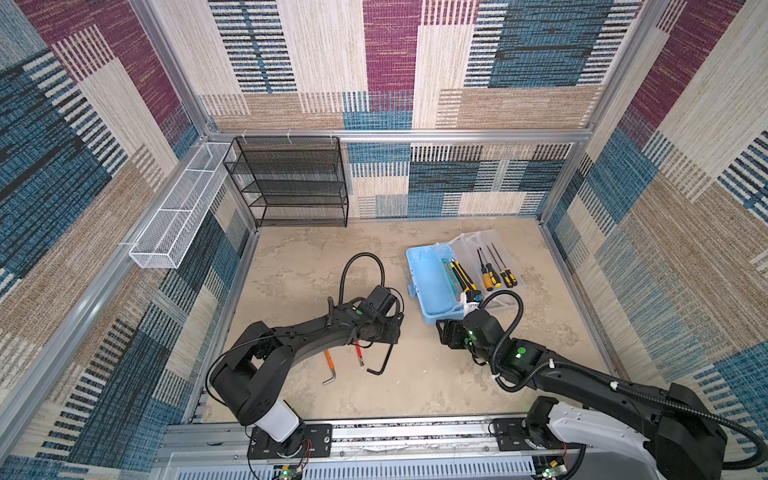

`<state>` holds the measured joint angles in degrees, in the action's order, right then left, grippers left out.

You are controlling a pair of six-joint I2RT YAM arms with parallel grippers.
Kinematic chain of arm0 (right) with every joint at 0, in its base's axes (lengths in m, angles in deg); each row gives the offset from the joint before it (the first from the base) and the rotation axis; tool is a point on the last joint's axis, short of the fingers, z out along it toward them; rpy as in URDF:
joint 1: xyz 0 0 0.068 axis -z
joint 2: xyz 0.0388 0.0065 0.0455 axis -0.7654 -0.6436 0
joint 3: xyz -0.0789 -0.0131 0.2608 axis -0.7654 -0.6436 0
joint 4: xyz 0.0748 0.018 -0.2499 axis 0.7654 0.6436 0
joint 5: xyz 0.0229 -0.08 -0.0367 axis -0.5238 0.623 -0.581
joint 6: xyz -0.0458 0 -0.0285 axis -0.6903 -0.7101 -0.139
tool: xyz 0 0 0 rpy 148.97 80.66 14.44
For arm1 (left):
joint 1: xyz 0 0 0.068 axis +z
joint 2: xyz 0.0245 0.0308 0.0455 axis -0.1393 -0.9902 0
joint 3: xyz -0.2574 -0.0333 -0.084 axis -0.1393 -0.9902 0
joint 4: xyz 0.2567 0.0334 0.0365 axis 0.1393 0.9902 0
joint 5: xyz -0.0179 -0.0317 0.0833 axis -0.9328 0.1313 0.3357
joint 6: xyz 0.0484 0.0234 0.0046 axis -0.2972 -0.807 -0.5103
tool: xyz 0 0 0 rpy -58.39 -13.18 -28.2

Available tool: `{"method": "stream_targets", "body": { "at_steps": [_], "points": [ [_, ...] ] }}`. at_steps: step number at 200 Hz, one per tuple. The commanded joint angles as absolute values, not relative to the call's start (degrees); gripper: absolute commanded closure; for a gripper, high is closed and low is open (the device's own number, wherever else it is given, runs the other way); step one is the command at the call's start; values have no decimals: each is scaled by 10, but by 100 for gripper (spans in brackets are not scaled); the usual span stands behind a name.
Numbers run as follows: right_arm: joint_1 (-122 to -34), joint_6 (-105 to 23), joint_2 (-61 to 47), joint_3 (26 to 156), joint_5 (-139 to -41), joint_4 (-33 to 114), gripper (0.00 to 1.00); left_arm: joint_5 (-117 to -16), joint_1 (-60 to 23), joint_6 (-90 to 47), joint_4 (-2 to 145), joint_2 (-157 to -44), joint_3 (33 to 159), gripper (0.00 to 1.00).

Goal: Pack the tool kit
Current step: 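Lower left gripper onto the black L-shaped hex key while right moves beside box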

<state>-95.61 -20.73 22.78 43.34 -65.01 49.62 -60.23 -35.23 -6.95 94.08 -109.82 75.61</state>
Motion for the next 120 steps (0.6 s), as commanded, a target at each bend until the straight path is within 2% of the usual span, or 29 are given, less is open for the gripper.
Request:
{"method": "stream_targets", "body": {
  "at_steps": [1, 75, 120],
  "points": [
    [-940, -223, 242, 431, -662, 478, 25, -559, -370, -103, 981, -1107, 767, 47],
    [-907, -252, 268, 437, -668, 488, 24, -516, -409, -121, 1041, -1156, 802, 55],
    [-897, -267, 266, 446, -663, 483, 23, -528, -413, -128, 1055, -1175, 809, 61]
  ]
}}
